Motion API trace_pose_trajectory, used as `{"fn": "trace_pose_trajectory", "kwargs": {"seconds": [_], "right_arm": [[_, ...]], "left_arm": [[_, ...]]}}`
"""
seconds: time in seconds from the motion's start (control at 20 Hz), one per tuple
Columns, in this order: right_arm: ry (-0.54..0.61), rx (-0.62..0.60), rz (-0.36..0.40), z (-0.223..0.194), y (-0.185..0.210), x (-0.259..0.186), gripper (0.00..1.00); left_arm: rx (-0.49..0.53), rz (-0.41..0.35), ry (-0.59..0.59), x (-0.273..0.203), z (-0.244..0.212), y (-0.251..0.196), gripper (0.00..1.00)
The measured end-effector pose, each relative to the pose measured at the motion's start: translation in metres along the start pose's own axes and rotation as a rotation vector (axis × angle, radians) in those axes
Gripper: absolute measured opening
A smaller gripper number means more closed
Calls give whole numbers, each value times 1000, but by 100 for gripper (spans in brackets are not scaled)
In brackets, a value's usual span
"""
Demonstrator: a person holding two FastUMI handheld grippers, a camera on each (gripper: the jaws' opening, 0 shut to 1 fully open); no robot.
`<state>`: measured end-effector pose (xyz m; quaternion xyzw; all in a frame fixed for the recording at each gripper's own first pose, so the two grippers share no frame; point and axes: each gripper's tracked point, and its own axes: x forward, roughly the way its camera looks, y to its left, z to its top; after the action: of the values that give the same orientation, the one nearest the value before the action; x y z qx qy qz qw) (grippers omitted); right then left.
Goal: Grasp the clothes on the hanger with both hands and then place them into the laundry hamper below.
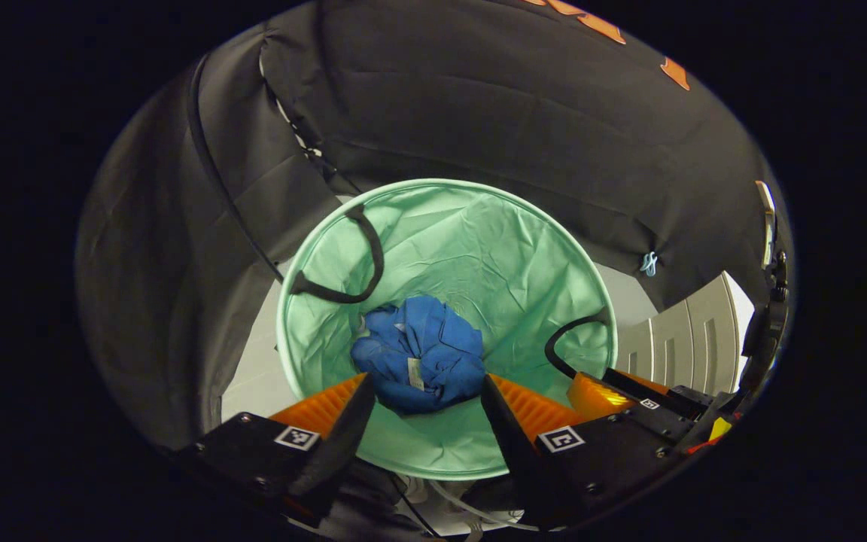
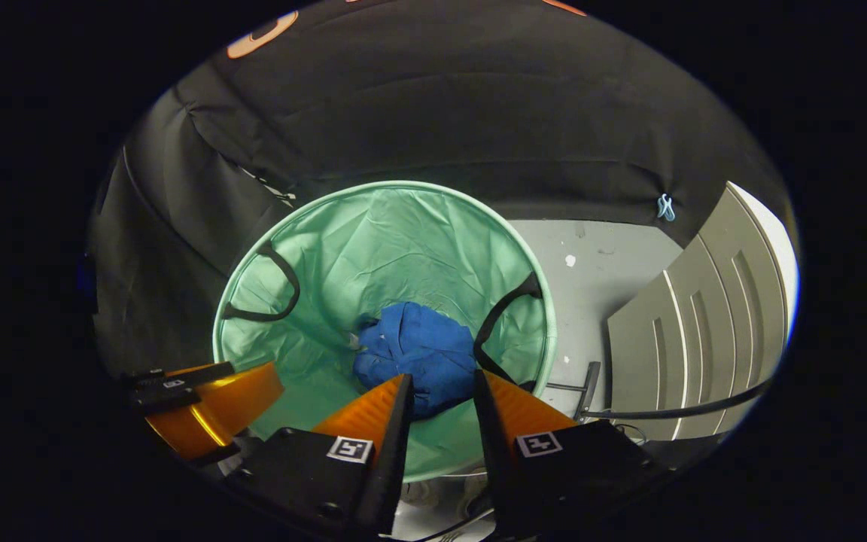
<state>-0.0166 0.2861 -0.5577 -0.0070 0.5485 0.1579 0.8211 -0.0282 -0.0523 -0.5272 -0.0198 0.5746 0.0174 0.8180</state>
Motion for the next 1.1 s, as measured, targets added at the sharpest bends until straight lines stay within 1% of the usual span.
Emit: {"fn": "trace_pose_trajectory", "kwargs": {"seconds": [0.05,0.15,0.2,0.25,0.3,0.35,0.6,0.8,0.95,1.1], "right_arm": [[-8,2,3,1,2,-6,58],[-32,-8,-9,6,-3,-12,86],[-46,-8,-17,11,-4,-23,100],[-59,-9,-18,14,-4,-28,99],[-70,-7,-14,18,-3,-35,90],[-89,-5,-10,23,-4,-43,99],[-212,-26,-11,57,-11,-97,99],[-334,-35,-26,89,-25,-155,98],[-436,-27,-32,117,-34,-204,98],[-536,-44,-62,144,-45,-248,98]], "left_arm": [[-2,-3,-1,-3,0,1,93],[6,17,-24,-14,3,4,93],[5,35,-47,-19,9,10,96],[2,42,-71,-24,13,12,98],[-3,39,-89,-30,17,8,97],[-7,34,-104,-37,21,6,97],[4,5,-228,-84,57,-3,97],[9,-21,-360,-137,95,-16,97],[8,-43,-441,-175,114,-26,97],[15,-59,-543,-215,139,-33,97]]}}
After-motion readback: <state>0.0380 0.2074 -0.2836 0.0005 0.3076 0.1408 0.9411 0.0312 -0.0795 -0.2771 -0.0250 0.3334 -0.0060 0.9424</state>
